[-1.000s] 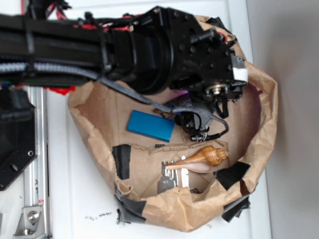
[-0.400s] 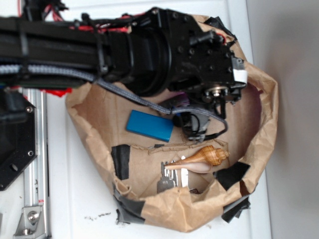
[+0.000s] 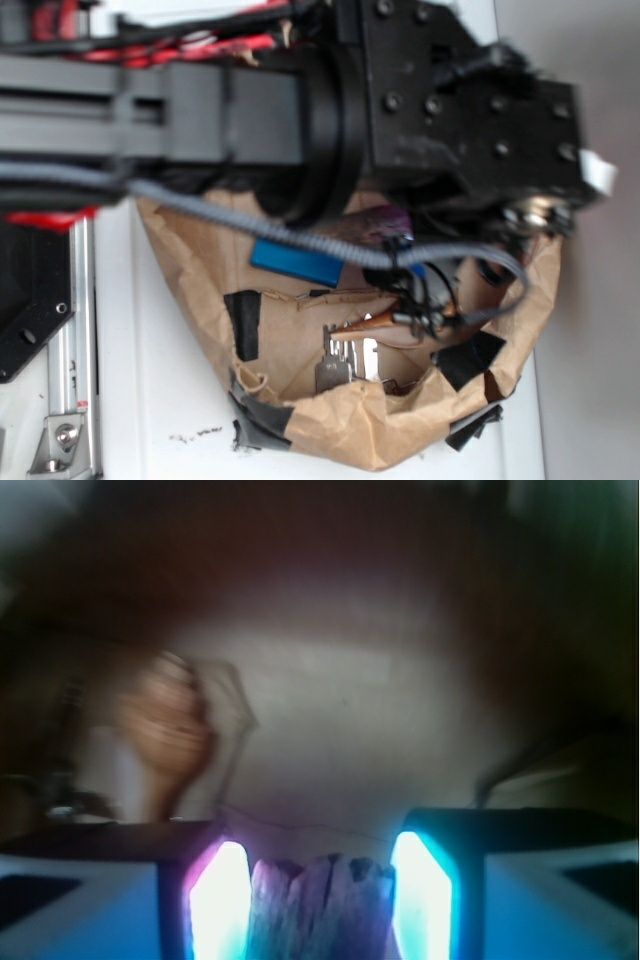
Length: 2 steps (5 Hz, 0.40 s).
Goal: Grab the wood chip.
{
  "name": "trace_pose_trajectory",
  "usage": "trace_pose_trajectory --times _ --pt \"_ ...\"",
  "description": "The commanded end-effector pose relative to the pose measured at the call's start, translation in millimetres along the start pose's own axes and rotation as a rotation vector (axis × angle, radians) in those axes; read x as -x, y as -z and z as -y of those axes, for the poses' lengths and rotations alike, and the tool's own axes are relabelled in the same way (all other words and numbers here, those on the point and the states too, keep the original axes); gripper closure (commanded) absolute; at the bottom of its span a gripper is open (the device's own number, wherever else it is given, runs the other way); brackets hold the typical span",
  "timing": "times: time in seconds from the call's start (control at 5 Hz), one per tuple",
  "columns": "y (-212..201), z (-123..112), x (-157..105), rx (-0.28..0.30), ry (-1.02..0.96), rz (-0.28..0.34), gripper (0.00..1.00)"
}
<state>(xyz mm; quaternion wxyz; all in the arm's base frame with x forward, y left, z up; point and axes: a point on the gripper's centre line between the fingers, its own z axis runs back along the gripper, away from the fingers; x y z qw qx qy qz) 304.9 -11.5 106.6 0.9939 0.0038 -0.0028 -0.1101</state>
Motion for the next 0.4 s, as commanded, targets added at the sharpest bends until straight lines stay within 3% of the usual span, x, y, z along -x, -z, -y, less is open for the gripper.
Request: trace_pose_trajectory --times 0.0,0.2 --pt "-37 3 -4 -0.018 0.004 0.117 1.0" --pt "-44 1 9 -0.028 -0.008 0.108 1.0"
